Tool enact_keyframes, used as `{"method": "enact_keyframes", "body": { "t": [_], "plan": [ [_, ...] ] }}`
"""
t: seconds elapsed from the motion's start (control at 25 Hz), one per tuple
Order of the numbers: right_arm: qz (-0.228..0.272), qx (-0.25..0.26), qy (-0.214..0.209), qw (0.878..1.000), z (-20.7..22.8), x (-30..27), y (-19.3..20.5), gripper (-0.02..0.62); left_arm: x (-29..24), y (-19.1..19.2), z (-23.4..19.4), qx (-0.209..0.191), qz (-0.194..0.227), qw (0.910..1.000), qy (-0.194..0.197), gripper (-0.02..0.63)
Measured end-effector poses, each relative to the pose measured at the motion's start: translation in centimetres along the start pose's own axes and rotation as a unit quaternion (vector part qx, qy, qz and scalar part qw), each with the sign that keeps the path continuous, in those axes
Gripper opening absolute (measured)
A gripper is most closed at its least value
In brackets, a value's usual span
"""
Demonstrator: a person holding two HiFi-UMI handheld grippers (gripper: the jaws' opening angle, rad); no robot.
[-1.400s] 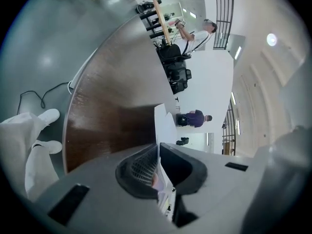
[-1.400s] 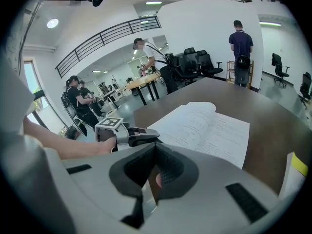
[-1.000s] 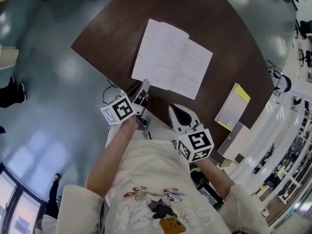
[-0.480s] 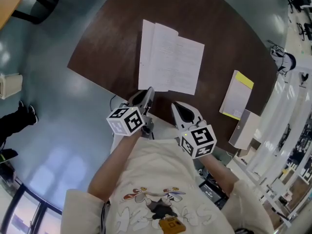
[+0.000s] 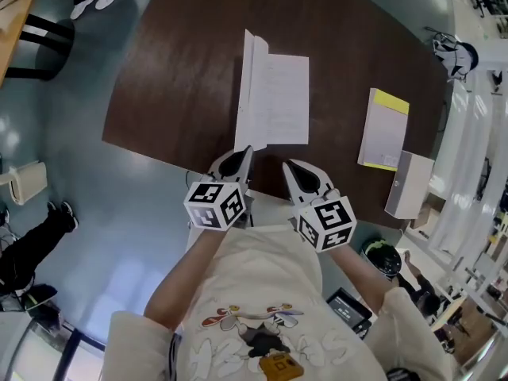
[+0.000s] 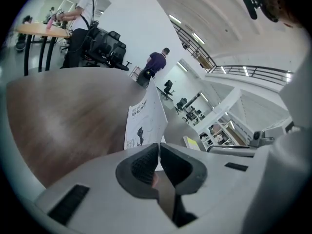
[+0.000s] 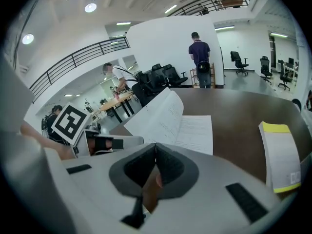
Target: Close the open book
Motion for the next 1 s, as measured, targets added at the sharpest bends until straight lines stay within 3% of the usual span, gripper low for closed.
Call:
{"method": "enact_keyframes", "body": {
  "t": [0.4,1.0],
  "plan": [
    [0.027,-0.045,0.051,0.997,2.9,1.8,0.6,0.006,-3.1,0.8,2.7,-0.094,-0.072,0.993,0.006,0.021],
    [0.048,-0.096,0.112,0.988,6.2,4.2,2.6,0.006,-7.2,3.6,4.8,-0.144,-0.148,0.978,0.029,0.023]
  ]
}}
Point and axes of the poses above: the fingertips, and each gripper's own axes: x backward along the fingers, z to its right, y out of its underside, the point moved 2 cm from there along x, backward along the fingers, and after that the axes turned 7 degrees about z, right-handed, at the moved point
